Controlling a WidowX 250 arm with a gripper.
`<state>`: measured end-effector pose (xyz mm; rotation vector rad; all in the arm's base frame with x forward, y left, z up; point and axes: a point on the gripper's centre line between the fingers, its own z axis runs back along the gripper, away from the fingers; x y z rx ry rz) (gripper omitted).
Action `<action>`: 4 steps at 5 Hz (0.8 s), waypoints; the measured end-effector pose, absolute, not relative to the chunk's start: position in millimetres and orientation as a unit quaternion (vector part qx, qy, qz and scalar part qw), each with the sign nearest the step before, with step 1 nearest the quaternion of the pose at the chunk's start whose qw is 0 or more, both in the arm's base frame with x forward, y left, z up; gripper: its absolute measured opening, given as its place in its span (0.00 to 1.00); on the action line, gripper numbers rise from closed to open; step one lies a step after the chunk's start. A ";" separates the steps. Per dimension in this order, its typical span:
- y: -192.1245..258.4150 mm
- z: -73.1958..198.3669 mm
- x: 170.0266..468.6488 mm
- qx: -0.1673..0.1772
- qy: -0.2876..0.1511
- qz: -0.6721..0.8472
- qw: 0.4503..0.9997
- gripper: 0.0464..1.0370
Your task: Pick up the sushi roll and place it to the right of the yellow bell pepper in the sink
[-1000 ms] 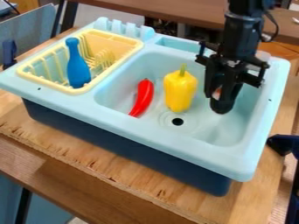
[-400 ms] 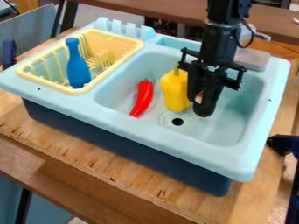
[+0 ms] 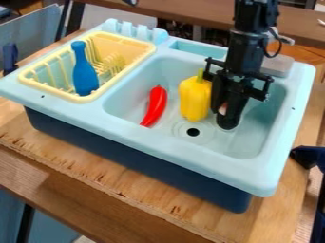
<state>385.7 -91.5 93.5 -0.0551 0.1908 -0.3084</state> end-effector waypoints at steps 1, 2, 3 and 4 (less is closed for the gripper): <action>-106.6 90.8 395.2 -0.029 0.093 -0.169 0.981 0.24; -112.9 91.6 396.3 -0.026 0.099 -0.172 0.980 0.30; -115.8 91.4 392.4 -0.015 0.108 -0.164 0.980 0.60; -114.2 100.3 384.8 -0.001 0.109 -0.158 0.981 0.90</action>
